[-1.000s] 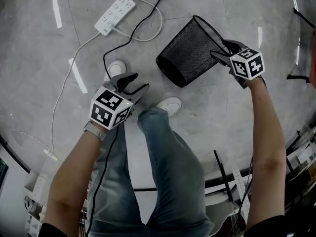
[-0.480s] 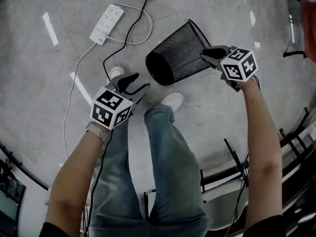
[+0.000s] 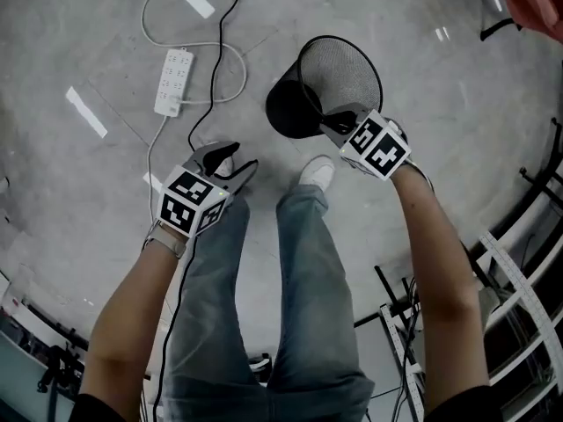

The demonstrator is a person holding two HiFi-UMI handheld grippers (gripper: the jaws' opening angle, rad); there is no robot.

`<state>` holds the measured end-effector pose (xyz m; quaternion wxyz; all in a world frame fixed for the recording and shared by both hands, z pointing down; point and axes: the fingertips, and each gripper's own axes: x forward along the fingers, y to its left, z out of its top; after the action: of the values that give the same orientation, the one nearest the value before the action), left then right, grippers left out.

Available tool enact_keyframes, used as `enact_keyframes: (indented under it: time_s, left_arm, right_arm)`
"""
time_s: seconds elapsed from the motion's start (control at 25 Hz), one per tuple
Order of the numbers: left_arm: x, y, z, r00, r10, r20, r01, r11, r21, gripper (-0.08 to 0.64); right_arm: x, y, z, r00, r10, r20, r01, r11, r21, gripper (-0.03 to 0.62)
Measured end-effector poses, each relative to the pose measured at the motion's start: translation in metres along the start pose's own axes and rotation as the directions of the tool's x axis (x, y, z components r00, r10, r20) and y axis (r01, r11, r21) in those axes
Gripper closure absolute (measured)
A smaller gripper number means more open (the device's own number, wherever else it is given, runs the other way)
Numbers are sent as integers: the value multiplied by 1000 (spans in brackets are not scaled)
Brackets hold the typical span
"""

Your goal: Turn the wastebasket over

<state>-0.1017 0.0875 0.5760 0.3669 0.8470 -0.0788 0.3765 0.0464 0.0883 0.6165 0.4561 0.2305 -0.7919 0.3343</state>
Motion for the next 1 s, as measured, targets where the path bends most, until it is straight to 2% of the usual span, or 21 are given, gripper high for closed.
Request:
enact_keyframes:
  time_s: [0.16,0.32,0.68,0.84,1.0]
  left_arm:
    - [-6,10,4,999,-22,-46,25,998,53,356]
    - [-7,21,6,995,-40,-94,49,993,105,356]
    - [-5,36,3,982,-69,-175,102,978,184,356]
    - [-3,40,-1,977,-86,-197,125,972,198,356]
    - [1,42,-6,973,-87,-213,130,972,197,356]
  right_arm:
    - [4,-3,1,984,-172,-50,171,985,-38,560]
    - [19,9,8,962,-264,-70,260,963,-63,558]
    - [61,55,16,944,-324,-68,328,943,65,558]
    - [77,65,20,938,-339,-74,344,936,70,557]
    - [95,77,21,943,-318,-95,323,945,40,555]
